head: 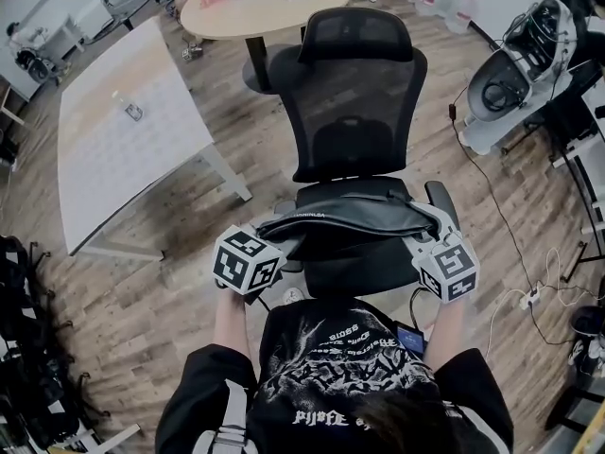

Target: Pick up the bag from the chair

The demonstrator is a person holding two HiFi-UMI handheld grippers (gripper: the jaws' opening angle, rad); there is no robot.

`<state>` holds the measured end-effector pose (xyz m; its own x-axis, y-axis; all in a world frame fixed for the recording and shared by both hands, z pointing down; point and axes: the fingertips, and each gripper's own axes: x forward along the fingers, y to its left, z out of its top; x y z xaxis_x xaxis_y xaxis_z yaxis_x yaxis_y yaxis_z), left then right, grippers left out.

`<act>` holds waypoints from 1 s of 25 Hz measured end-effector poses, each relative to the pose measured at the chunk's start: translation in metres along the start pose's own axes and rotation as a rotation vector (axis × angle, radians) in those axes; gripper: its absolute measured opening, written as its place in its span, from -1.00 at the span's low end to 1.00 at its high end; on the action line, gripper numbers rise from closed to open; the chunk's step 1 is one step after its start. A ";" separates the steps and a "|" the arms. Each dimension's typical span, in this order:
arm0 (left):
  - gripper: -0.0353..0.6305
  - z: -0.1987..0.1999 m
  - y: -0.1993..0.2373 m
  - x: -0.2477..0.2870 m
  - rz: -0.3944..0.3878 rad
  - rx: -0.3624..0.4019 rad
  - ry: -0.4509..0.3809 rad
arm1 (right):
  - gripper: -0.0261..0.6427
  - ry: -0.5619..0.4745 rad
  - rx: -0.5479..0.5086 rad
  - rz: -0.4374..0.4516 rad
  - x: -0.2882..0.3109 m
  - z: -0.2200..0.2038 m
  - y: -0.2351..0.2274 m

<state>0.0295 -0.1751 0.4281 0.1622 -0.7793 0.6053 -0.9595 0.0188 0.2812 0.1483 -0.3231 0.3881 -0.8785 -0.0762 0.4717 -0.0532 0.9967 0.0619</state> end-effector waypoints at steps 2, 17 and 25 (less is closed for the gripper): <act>-0.60 0.013 -0.005 -0.009 0.017 0.035 -0.020 | -0.44 -0.042 0.000 -0.012 -0.009 0.012 -0.001; -0.60 0.074 -0.010 -0.030 0.102 0.075 -0.056 | -0.44 -0.172 -0.021 -0.060 -0.027 0.067 -0.024; -0.60 0.083 -0.011 -0.029 0.071 0.094 -0.092 | -0.44 -0.180 -0.043 -0.063 -0.030 0.077 -0.030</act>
<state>0.0159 -0.2048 0.3453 0.0755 -0.8322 0.5492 -0.9858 0.0206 0.1667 0.1394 -0.3483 0.3048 -0.9451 -0.1282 0.3005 -0.0939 0.9876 0.1261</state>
